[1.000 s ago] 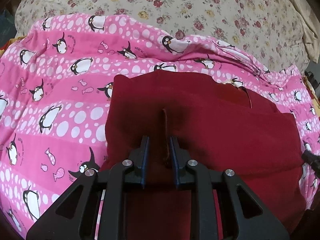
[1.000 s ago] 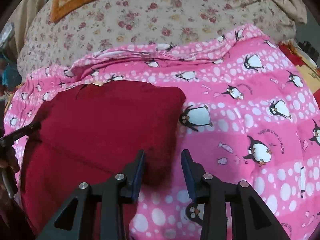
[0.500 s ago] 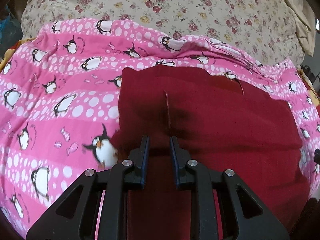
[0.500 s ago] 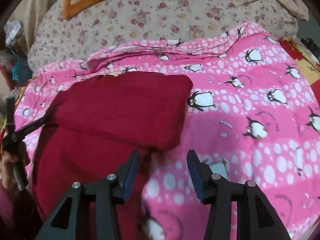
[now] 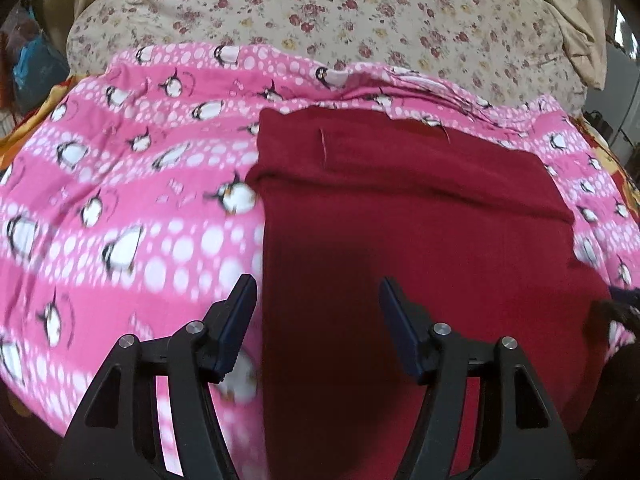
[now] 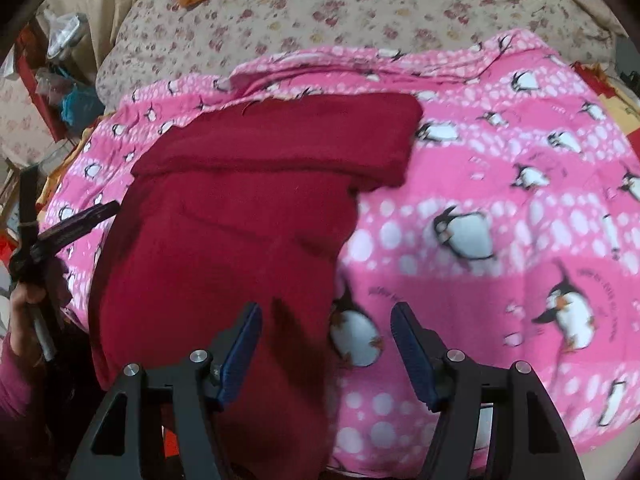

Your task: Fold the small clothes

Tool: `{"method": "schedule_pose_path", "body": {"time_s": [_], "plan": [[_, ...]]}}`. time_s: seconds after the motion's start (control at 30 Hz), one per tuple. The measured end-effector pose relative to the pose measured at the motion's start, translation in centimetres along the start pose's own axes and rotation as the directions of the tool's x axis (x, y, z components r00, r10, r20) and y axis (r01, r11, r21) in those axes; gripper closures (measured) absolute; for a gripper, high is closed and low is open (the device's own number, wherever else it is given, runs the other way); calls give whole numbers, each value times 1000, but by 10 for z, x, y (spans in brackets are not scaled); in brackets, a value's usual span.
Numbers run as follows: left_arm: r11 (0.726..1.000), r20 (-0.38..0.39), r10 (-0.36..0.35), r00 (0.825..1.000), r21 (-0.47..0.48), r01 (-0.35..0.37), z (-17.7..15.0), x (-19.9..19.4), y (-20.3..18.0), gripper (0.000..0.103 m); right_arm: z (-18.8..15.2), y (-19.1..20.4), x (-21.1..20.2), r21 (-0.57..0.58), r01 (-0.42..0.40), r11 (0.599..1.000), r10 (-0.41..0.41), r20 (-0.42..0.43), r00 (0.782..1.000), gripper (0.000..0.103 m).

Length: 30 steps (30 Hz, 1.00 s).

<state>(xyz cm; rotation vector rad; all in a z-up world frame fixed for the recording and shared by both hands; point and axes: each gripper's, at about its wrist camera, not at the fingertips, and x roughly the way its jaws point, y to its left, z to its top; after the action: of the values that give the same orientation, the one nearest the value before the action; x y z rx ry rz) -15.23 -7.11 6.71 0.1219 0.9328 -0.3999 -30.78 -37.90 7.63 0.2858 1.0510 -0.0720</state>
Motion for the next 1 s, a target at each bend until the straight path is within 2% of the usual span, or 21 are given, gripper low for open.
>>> {"method": "schedule_pose_path", "body": {"time_s": [0.13, 0.2, 0.23, 0.27, 0.33, 0.43, 0.6, 0.7, 0.73, 0.8, 0.83, 0.87, 0.9, 0.93, 1.0], "plan": [[1000, -25, -14, 1000, -9, 14, -26, -13, 5, 39, 0, 0, 12, 34, -12, 999, 11, 32, 999, 38], [1000, -39, -10, 999, -4, 10, -38, -18, 7, 39, 0, -2, 15, 63, -21, 998, 17, 54, 998, 52], [1000, -43, -6, 999, 0, 6, -42, -20, 8, 39, -1, -2, 16, 63, -41, 997, 38, 58, 998, 67], [1000, -49, 3, 999, 7, -2, -48, -22, 9, 39, -1, 0, 16, 54, -56, 997, 53, 58, 997, 75], [1000, -54, 12, 998, 8, -12, -56, -26, 11, 39, -4, 7, 14, -3, -21, 1000, 21, 59, 998, 83], [1000, -71, 11, 997, -4, -12, -67, -27, 14, 39, -9, 7, 6, -49, 19, 999, -16, 64, 998, 88], [1000, -92, 16, 996, -20, -18, -77, -24, 16, 39, -16, -5, -3, -46, 46, 998, -43, 51, 998, 88], [999, -102, 1, 995, -38, -4, -81, -24, 19, 39, -21, -6, -11, -40, 20, 999, -19, 43, 999, 88], [999, -105, -6, 994, -44, 1, -83, -25, 20, 39, -24, -8, -16, -18, -28, 999, 29, 43, 999, 88], [998, -112, -29, 993, -61, 23, -87, -29, 23, 39, -29, -10, -20, 4, -115, 993, 115, 25, 993, 86], [997, -119, -48, 992, -73, 39, -90, -30, 25, 39, -34, -9, -20, 2, -150, 989, 150, -4, 989, 71], [994, -132, -73, 988, -88, 62, -94, -32, 28, 39, -40, -8, -22, -9, -157, 988, 157, -26, 987, 48], [992, -143, -92, 986, -101, 78, -97, -33, 30, 39, -43, -6, -23, -19, -156, 988, 155, -32, 987, 40], [989, -150, -112, 982, -117, 95, -100, -34, 32, 39, -51, -3, -26, -44, -159, 986, 158, -38, 987, 36], [981, -167, -145, 975, -156, 119, -111, -34, 36, 39, -62, -1, -28, -63, -179, 982, 175, -65, 982, 36]]}}
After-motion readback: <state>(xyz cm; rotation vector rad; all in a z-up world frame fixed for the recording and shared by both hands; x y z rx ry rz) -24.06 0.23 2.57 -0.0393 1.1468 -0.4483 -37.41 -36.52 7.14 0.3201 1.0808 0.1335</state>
